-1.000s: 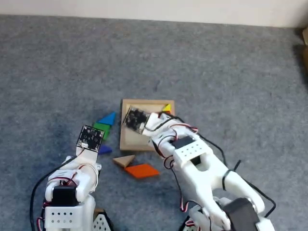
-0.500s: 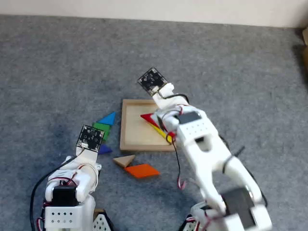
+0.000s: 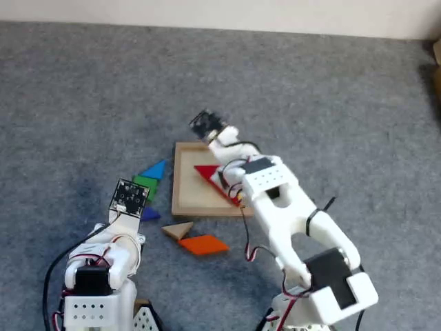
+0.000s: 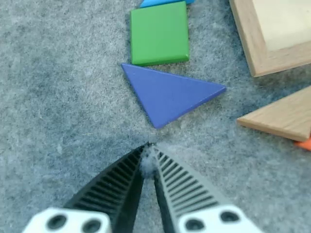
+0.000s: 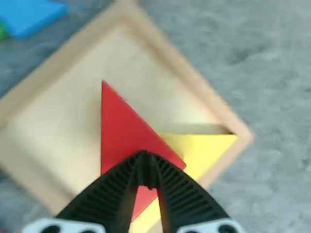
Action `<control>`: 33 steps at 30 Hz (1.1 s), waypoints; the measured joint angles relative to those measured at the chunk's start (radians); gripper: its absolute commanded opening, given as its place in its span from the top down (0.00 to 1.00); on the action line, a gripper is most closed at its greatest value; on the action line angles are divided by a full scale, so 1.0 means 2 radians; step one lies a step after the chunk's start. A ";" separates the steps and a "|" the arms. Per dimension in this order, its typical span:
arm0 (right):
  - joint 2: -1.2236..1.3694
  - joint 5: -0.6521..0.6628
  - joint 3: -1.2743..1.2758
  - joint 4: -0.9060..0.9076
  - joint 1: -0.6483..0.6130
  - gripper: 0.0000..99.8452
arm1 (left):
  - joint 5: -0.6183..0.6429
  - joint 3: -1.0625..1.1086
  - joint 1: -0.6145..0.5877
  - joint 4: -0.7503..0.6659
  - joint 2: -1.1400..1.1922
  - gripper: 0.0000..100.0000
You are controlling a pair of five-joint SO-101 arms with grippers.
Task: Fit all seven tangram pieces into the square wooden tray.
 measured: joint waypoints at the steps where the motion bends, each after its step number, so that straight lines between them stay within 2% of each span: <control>1: -0.006 0.001 0.005 0.005 -0.008 0.99 | 0.000 0.000 0.000 0.000 0.000 0.99; 7: -0.028 0.008 0.031 0.010 -0.038 0.99 | 0.000 0.000 0.000 0.000 0.000 0.99; 12: -0.034 0.054 0.047 0.010 -0.045 0.99 | 0.000 0.000 0.000 0.000 0.000 0.99; 23: -0.057 0.061 0.057 0.012 -0.051 0.99 | 0.000 0.000 0.000 0.000 0.000 0.99; 33: -0.228 -0.028 0.147 0.016 -0.051 0.99 | 0.000 0.000 0.000 0.000 0.000 0.99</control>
